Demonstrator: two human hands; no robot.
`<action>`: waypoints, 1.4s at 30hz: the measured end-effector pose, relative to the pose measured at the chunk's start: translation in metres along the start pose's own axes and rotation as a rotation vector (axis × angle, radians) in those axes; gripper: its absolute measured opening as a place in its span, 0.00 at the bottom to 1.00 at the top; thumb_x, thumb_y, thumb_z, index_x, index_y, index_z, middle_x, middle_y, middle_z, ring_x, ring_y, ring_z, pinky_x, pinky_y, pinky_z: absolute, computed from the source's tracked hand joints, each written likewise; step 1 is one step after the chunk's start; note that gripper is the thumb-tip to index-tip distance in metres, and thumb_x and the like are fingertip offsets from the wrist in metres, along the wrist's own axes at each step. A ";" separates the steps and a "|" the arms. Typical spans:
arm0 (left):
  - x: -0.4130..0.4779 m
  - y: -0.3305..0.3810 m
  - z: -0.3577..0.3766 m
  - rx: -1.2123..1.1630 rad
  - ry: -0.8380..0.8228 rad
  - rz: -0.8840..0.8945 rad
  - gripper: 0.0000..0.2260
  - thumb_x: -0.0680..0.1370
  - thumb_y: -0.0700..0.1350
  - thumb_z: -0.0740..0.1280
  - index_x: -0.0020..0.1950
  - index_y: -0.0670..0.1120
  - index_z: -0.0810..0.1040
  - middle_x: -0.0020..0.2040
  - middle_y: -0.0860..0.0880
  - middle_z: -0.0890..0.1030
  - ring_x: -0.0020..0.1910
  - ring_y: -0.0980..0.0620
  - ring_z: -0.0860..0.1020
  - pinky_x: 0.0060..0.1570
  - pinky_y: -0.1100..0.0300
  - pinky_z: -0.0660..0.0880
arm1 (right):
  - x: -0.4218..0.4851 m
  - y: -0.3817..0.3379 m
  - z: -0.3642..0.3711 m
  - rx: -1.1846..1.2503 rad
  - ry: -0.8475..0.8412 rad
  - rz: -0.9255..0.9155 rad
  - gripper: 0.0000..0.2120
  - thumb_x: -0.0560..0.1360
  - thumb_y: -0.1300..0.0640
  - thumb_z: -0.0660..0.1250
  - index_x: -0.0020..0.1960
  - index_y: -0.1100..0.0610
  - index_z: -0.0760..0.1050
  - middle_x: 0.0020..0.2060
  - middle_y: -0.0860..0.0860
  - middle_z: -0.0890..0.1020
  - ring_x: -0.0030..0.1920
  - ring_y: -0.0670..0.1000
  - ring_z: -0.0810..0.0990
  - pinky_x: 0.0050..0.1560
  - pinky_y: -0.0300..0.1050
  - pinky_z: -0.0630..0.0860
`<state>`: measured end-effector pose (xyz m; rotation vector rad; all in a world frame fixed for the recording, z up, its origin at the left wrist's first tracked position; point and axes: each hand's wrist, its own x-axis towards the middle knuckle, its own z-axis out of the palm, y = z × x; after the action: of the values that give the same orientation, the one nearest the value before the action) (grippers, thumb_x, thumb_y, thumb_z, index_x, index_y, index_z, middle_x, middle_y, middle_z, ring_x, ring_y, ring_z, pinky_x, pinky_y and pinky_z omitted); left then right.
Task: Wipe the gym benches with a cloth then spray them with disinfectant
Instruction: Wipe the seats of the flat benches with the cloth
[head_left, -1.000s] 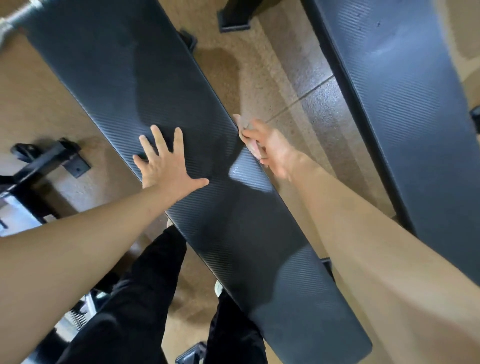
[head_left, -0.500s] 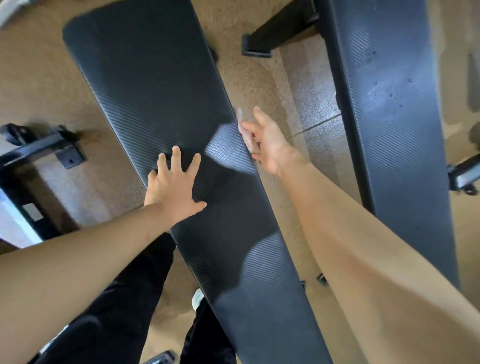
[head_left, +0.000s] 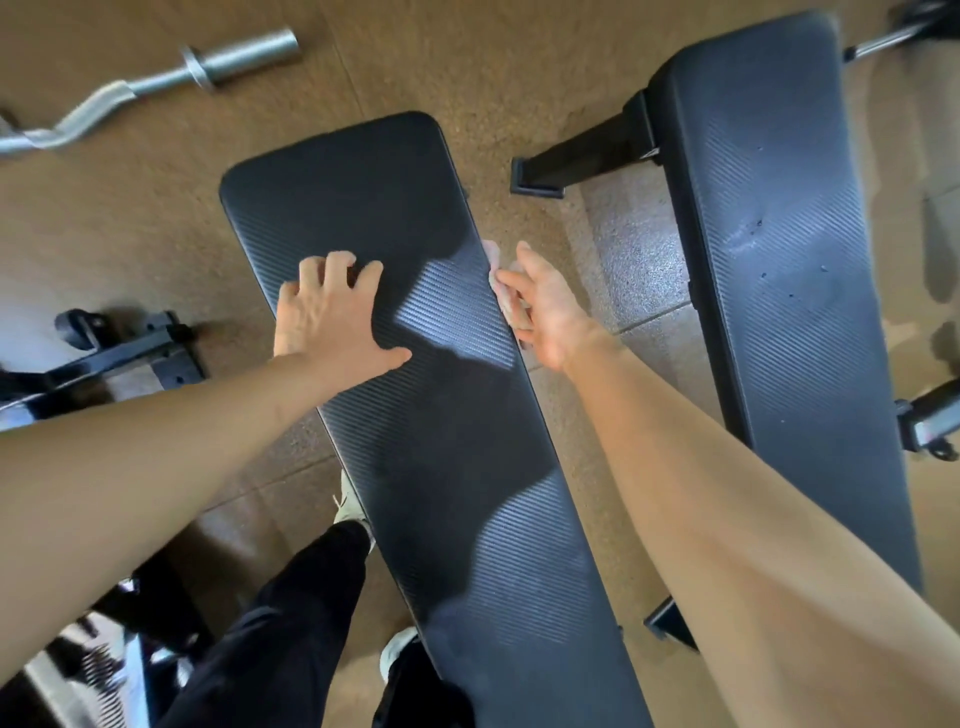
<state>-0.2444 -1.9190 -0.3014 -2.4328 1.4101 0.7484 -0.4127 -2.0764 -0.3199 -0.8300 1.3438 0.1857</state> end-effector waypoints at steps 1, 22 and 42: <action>0.005 -0.004 -0.001 -0.004 -0.012 -0.028 0.52 0.64 0.74 0.73 0.79 0.51 0.59 0.77 0.43 0.59 0.75 0.36 0.61 0.69 0.38 0.68 | 0.003 -0.005 0.002 0.001 -0.002 -0.007 0.21 0.82 0.35 0.54 0.44 0.45 0.77 0.48 0.44 0.80 0.48 0.45 0.76 0.69 0.52 0.62; 0.027 -0.032 0.025 0.041 -0.126 0.037 0.59 0.67 0.72 0.73 0.84 0.48 0.41 0.81 0.36 0.41 0.79 0.27 0.49 0.74 0.33 0.64 | 0.068 -0.110 0.035 -0.083 -0.112 -0.128 0.32 0.83 0.35 0.50 0.29 0.45 0.79 0.47 0.44 0.76 0.34 0.43 0.68 0.57 0.40 0.66; 0.036 -0.043 0.011 0.016 -0.204 0.084 0.55 0.71 0.72 0.70 0.83 0.51 0.40 0.82 0.38 0.40 0.79 0.31 0.52 0.69 0.40 0.70 | 0.103 -0.174 0.080 -0.375 -0.111 -0.283 0.22 0.85 0.41 0.54 0.64 0.53 0.78 0.56 0.45 0.86 0.53 0.35 0.79 0.56 0.28 0.67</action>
<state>-0.1966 -1.9186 -0.3322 -2.2238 1.4382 0.9707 -0.2244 -2.1842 -0.3405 -1.2960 1.0876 0.2619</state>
